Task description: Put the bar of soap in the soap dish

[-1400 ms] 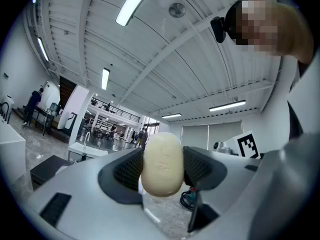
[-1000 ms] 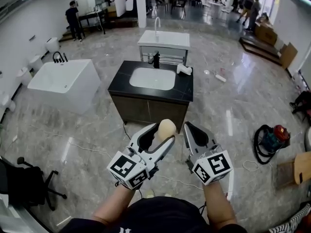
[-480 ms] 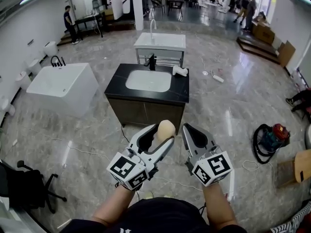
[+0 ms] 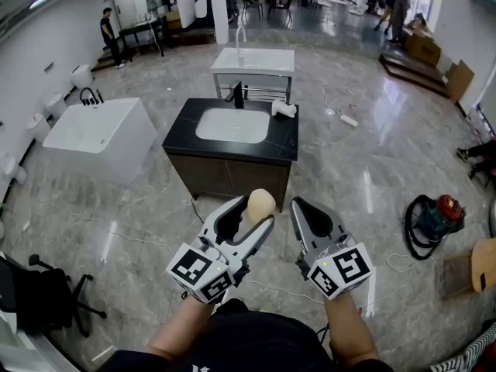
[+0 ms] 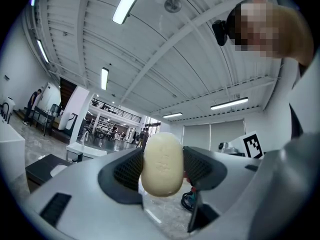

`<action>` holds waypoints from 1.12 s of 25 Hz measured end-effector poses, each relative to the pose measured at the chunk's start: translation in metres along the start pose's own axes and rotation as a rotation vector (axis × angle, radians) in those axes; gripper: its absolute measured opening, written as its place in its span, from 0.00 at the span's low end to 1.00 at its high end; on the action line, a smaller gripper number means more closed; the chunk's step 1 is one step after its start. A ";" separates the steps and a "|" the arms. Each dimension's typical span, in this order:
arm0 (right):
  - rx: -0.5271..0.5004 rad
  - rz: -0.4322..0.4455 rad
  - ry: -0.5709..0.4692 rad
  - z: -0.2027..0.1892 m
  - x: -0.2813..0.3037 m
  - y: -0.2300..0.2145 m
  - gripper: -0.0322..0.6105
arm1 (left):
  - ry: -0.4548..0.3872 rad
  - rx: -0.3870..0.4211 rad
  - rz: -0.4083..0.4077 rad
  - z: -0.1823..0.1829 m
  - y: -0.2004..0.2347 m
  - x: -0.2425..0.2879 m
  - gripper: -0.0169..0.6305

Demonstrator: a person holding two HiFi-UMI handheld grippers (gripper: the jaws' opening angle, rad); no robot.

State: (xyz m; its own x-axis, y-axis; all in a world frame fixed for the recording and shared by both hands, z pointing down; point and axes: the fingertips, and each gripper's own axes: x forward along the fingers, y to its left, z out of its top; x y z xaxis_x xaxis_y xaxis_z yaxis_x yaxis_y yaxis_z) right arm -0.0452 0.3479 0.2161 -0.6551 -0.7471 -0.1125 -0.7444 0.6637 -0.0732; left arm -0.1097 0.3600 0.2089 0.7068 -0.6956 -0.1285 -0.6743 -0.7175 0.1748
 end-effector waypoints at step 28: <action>0.024 -0.115 0.026 -0.033 0.183 -0.154 0.06 | 0.039 -0.017 -0.107 -0.012 0.185 0.162 0.43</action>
State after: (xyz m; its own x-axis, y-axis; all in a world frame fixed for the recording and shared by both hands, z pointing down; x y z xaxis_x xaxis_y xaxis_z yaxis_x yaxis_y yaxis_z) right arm -0.0547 0.1082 0.2394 -0.5688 -0.8190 -0.0759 -0.8119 0.5738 -0.1076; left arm -0.1179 0.1149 0.2321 0.7826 -0.6128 -0.1091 -0.5910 -0.7866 0.1788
